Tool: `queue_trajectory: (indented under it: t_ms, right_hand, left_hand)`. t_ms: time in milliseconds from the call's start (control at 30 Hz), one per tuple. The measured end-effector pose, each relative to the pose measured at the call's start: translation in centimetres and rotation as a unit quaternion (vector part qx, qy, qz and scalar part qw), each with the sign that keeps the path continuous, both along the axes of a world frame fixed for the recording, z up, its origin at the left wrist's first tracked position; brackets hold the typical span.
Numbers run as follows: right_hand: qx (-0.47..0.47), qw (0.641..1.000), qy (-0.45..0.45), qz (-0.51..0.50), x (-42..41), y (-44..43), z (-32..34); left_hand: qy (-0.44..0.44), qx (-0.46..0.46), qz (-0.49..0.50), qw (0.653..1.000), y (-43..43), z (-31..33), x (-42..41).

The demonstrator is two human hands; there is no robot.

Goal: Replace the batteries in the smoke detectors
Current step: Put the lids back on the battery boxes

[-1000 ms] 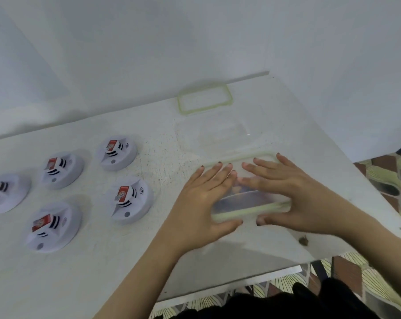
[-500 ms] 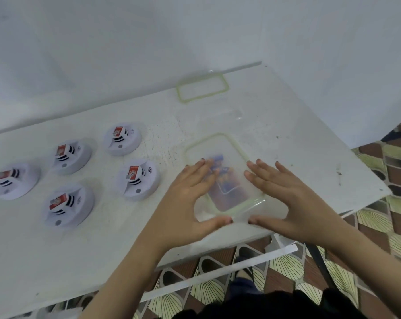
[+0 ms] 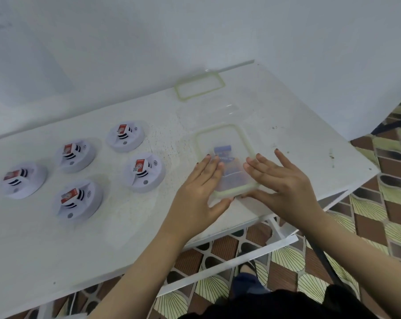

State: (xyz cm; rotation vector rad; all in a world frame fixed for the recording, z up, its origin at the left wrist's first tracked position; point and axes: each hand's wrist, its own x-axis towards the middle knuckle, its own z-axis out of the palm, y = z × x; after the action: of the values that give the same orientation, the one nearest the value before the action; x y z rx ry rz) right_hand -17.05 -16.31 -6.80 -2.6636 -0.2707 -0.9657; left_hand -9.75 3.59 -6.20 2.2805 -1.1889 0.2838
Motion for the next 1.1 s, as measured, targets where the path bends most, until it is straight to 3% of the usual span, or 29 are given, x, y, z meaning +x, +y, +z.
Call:
queue_trajectory:
  t_ms: [200, 267, 467, 567, 667, 767, 933, 1033, 1100]
  right_hand:
    - [0.063, 0.987, 0.128, 0.078, -0.6, -1.1, 1.8]
    - [0.079, 0.977, 0.171, 0.097, -0.5, -1.7, 2.3]
    - [-0.012, 0.973, 0.213, 0.084, 0.8, -3.1, 3.0]
    - [-0.032, 0.985, 0.162, 0.049, 0.8, -2.2, 2.3]
    - [-0.032, 0.993, 0.112, 0.003, 0.4, -1.0, 1.5]
    - [-0.025, 0.993, 0.116, 0.001, 0.2, -1.0, 1.2]
    - [-0.068, 0.994, 0.078, -0.045, 0.3, -0.2, 0.8]
    - [-0.047, 0.994, 0.093, -0.046, 0.3, 0.0, 1.2]
    - [0.023, 0.993, 0.113, -0.012, 0.1, -0.6, 2.3]
  left_hand:
    - [0.181, 0.027, -0.066, 0.981, 2.0, 2.2, 1.6]
    - [0.203, 0.053, -0.073, 0.975, 2.9, 3.3, 2.5]
    - [0.17, 0.032, 0.013, 0.985, 3.3, 5.1, 3.6]
    - [0.178, 0.034, 0.002, 0.983, 2.2, 4.5, 1.5]
    - [0.083, 0.089, -0.006, 0.993, 1.0, 2.4, 0.5]
    - [0.012, 0.043, -0.004, 0.999, 0.9, 1.0, 0.9]
    - [-0.038, 0.027, -0.008, 0.999, 0.6, 0.4, 1.4]
    - [0.009, 0.025, -0.029, 0.999, 0.9, 0.8, 1.9]
    - [0.082, 0.03, -0.047, 0.995, 1.3, 1.6, 2.4]
